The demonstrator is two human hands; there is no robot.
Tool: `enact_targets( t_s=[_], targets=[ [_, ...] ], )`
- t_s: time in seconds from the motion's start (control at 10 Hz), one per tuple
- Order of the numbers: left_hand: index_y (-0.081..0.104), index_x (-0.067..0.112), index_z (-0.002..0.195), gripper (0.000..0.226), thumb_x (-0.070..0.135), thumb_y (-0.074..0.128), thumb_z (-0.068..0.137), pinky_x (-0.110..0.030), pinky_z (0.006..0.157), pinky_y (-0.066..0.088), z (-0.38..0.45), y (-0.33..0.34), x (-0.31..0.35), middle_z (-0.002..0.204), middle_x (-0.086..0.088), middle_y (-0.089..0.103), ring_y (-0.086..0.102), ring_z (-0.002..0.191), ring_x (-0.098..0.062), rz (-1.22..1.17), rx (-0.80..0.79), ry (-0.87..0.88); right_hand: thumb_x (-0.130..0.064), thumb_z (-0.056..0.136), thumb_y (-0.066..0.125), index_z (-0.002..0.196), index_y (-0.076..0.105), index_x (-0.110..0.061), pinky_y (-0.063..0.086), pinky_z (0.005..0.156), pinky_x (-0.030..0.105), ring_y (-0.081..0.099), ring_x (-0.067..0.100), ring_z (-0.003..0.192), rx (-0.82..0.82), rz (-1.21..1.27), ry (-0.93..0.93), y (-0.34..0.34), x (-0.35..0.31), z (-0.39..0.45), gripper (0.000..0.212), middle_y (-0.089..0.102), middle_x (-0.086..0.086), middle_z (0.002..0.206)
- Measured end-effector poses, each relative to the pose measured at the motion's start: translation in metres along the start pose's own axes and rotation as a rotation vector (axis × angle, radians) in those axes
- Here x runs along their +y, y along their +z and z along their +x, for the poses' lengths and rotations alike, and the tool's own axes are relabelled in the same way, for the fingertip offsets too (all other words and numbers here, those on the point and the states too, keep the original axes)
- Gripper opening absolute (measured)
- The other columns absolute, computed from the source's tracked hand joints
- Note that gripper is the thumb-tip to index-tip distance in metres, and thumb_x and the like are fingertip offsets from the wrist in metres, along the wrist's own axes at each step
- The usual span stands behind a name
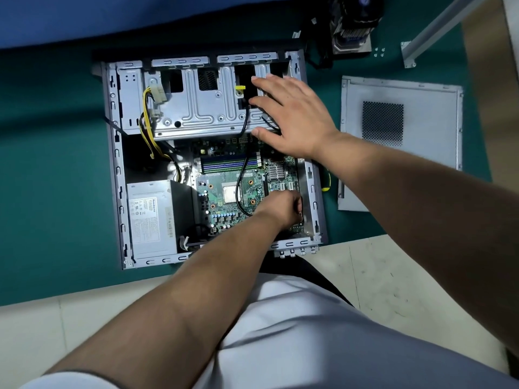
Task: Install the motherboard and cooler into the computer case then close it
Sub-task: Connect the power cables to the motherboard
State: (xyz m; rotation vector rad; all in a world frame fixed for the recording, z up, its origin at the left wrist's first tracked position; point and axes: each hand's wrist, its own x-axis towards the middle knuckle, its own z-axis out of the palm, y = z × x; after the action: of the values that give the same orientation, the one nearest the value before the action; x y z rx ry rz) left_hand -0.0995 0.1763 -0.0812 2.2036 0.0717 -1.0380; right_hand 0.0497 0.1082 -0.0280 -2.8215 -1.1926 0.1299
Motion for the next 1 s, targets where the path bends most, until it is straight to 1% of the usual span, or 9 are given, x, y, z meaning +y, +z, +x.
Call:
enact_targets(
  t_s=[0.2,0.3,0.4,0.5,0.6,0.7,0.8,0.9,1.0],
  targets=[
    [0.051,0.03,0.083,0.029,0.014,0.074,0.089,-0.031,0.076,0.045,0.001,0.003,0.004,0.094,0.001,0.064,0.06,0.087,-0.021,0.044,0.011,0.006,-0.066,0.097,0.036,0.147,0.049,-0.025,0.014,0.126,0.043,0.025,0.022,0.153,0.012,-0.002,0.001,0.003,0.0,0.0,0.066,0.029,-0.002,0.166],
    [0.05,0.031,0.081,0.031,0.014,0.074,0.089,-0.031,0.077,0.046,0.002,0.003,0.004,0.095,0.001,0.064,0.061,0.087,-0.022,0.037,0.017,-0.002,-0.066,0.097,0.036,0.147,0.049,-0.026,0.014,0.126,0.043,0.025,0.022,0.153,0.017,-0.006,0.001,0.003,0.0,0.0,0.065,0.029,-0.002,0.166],
    [0.053,0.027,0.079,0.027,0.012,0.073,0.089,-0.03,0.081,0.05,0.003,0.003,0.002,0.097,0.0,0.067,0.063,0.089,-0.022,0.006,0.003,-0.006,-0.067,0.097,0.036,0.147,0.049,-0.026,0.014,0.126,0.043,0.025,0.021,0.153,0.019,-0.006,0.003,0.003,0.001,0.0,0.065,0.029,-0.002,0.166],
    [0.055,0.026,0.079,0.024,0.011,0.072,0.088,-0.029,0.081,0.049,0.003,0.002,0.0,0.089,0.003,0.065,0.062,0.085,-0.018,-0.063,-0.013,-0.008,-0.067,0.097,0.036,0.147,0.049,-0.026,0.014,0.126,0.043,0.025,0.022,0.153,0.021,-0.006,0.004,0.003,0.0,0.0,0.065,0.029,-0.002,0.166],
    [0.054,0.027,0.079,0.023,0.012,0.067,0.09,-0.028,0.077,0.047,0.002,0.001,0.002,0.082,0.007,0.059,0.06,0.083,-0.018,-0.086,-0.021,-0.011,-0.067,0.097,0.036,0.146,0.05,-0.026,0.015,0.126,0.043,0.026,0.022,0.153,0.024,0.002,0.0,0.003,0.0,0.0,0.066,0.029,-0.002,0.166],
    [0.053,0.026,0.084,0.021,0.013,0.068,0.091,-0.03,0.078,0.047,0.002,0.001,0.004,0.085,0.004,0.059,0.06,0.084,-0.02,-0.051,-0.018,-0.01,-0.067,0.097,0.036,0.146,0.05,-0.026,0.015,0.126,0.044,0.026,0.022,0.153,0.023,0.002,0.001,0.003,0.0,0.0,0.065,0.029,-0.002,0.166],
    [0.053,0.027,0.09,0.021,0.015,0.069,0.092,-0.033,0.083,0.05,0.003,0.001,0.006,0.092,0.001,0.059,0.059,0.087,-0.022,0.004,-0.01,-0.006,-0.066,0.097,0.036,0.146,0.05,-0.026,0.015,0.126,0.044,0.026,0.022,0.153,0.022,0.006,0.001,0.002,0.0,0.0,0.065,0.029,-0.002,0.166],
    [0.05,0.028,0.09,0.023,0.014,0.067,0.093,-0.036,0.086,0.052,0.004,0.002,0.008,0.091,0.0,0.057,0.058,0.086,-0.023,0.037,-0.008,-0.011,-0.066,0.098,0.036,0.146,0.05,-0.026,0.014,0.126,0.044,0.025,0.022,0.153,0.017,0.008,0.004,0.001,0.0,-0.001,0.065,0.029,-0.002,0.166],
    [0.047,0.028,0.09,0.023,0.012,0.064,0.094,-0.035,0.084,0.051,0.005,0.003,0.012,0.084,0.0,0.052,0.056,0.085,-0.025,0.074,-0.001,-0.035,-0.067,0.098,0.036,0.146,0.05,-0.026,0.014,0.126,0.043,0.025,0.021,0.154,0.007,0.007,0.004,0.002,-0.001,-0.001,0.065,0.028,-0.002,0.166]
  ],
)
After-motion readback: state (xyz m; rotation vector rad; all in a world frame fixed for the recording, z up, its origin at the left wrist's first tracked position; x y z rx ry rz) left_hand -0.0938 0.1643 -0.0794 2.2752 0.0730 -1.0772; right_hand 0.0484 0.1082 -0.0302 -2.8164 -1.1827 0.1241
